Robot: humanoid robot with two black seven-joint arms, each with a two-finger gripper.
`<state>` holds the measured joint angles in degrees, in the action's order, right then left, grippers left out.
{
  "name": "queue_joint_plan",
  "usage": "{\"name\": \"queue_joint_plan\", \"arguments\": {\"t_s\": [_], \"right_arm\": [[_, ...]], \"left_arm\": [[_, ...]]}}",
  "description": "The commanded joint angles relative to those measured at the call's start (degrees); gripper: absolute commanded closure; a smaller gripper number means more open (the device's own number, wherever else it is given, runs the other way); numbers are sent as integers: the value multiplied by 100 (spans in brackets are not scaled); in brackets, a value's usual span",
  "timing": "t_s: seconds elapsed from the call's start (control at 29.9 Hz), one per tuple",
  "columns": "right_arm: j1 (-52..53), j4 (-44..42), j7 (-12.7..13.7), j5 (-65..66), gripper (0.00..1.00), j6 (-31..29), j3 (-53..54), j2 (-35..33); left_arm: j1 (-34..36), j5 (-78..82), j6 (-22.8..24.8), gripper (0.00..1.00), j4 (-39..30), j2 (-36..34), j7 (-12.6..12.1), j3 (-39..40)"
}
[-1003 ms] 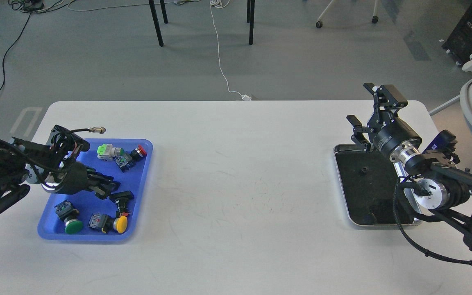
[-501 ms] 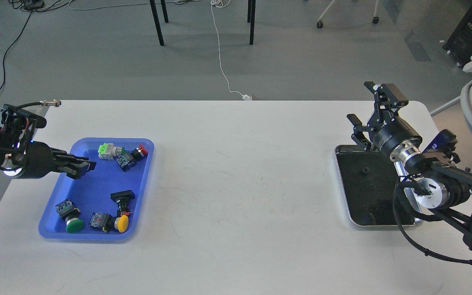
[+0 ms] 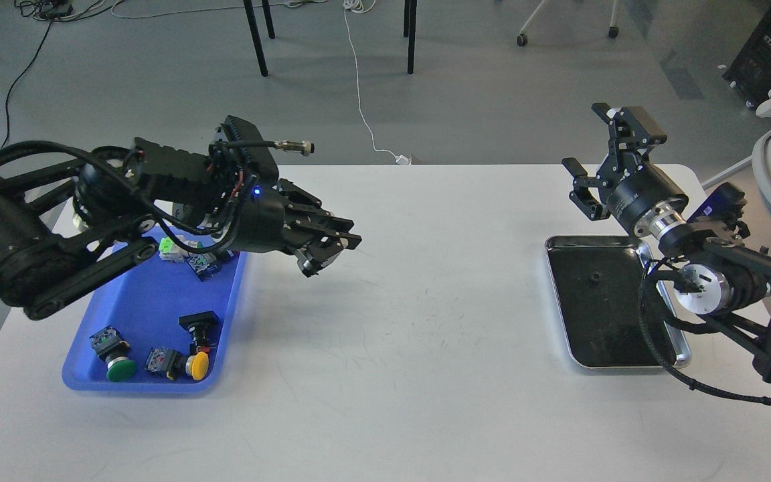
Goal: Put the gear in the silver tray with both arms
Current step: 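Lift the gear with the left gripper and carry it toward the table center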
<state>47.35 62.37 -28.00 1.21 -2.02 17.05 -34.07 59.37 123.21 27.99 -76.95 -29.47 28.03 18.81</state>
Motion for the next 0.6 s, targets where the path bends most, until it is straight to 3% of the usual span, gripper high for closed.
{"name": "queue_joint_plan", "arguments": {"t_s": [0.0, 0.33, 0.57], "right_arm": [[476, -15, 0, -33, 3, 9, -114, 23], [1795, -41, 0, -350, 3, 17, -1072, 313], [1743, -76, 0, -350, 3, 61, -1107, 427]], "left_arm": [[425, 98, 1, 85, 592, 940, -3, -587], [795, 98, 1, 85, 2210, 2796, -3, -1537], [673, 90, 1, 84, 2387, 2947, -3, -1757]]}}
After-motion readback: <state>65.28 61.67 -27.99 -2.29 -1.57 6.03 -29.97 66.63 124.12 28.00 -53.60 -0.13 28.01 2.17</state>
